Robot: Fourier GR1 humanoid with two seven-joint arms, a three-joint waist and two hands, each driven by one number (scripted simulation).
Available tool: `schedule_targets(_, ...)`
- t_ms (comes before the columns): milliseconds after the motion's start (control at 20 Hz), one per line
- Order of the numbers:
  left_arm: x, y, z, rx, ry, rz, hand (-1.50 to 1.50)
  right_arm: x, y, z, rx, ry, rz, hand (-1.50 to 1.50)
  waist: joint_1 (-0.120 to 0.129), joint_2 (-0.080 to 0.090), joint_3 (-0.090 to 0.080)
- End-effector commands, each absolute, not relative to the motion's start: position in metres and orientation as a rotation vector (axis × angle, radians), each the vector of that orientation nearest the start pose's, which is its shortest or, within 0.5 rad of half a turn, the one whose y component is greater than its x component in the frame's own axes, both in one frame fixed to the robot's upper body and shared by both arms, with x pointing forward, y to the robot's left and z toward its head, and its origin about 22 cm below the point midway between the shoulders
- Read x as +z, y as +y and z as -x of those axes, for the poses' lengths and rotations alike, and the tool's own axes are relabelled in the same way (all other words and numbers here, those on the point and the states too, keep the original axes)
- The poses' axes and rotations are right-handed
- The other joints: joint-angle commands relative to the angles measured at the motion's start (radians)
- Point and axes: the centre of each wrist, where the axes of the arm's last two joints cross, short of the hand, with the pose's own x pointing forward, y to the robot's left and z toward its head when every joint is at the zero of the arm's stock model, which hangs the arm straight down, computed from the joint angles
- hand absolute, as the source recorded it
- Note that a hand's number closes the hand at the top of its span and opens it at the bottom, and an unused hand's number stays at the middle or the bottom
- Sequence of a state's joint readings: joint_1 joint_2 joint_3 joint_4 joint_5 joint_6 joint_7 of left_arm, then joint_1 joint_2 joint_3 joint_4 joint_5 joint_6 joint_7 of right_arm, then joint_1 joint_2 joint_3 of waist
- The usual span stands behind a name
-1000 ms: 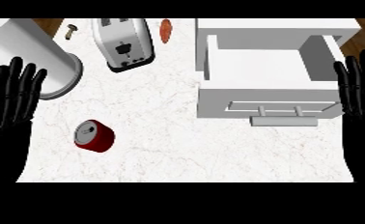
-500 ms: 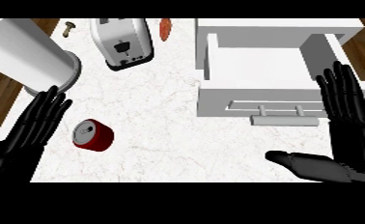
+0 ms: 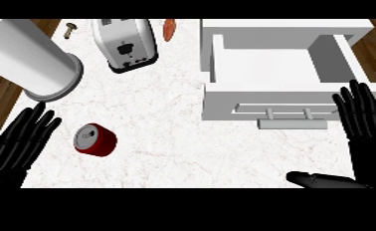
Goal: Pick up the can, place it into the drawer and close the drawer
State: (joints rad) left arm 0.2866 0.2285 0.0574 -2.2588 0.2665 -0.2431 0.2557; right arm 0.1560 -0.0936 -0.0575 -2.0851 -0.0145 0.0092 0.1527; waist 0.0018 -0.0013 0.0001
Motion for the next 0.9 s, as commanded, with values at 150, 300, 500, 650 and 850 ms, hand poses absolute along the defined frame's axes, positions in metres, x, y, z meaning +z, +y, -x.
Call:
schedule_targets(150, 0.130, 0.308, -0.149, -0.194, -1.694, 0.081, -1.50, 0.090, -0.273, -0.175, -0.001, -1.777, 0.177, -1.50, -0.001, 0.000, 0.000)
schedule_targets(300, 0.104, 0.294, -0.148, -0.197, -1.656, 0.098, -1.50, 0.078, -0.278, -0.167, -0.005, -1.770, 0.154, -1.50, -0.002, 0.000, 0.000)
schedule_targets(500, 0.109, 0.293, -0.154, -0.182, -1.684, 0.076, -1.50, 0.087, -0.267, -0.162, 0.004, -1.786, 0.181, -1.50, -0.001, 0.000, 0.000)
schedule_targets(650, 0.095, 0.306, -0.177, -0.194, -1.657, 0.052, -1.50, 0.096, -0.275, -0.156, 0.019, -1.772, 0.161, -1.50, -0.005, 0.001, 0.000)
schedule_targets(850, 0.072, 0.289, -0.193, -0.203, -1.643, 0.084, -1.50, 0.067, -0.284, -0.157, 0.021, -1.783, 0.156, -1.50, -0.006, 0.001, 0.000)
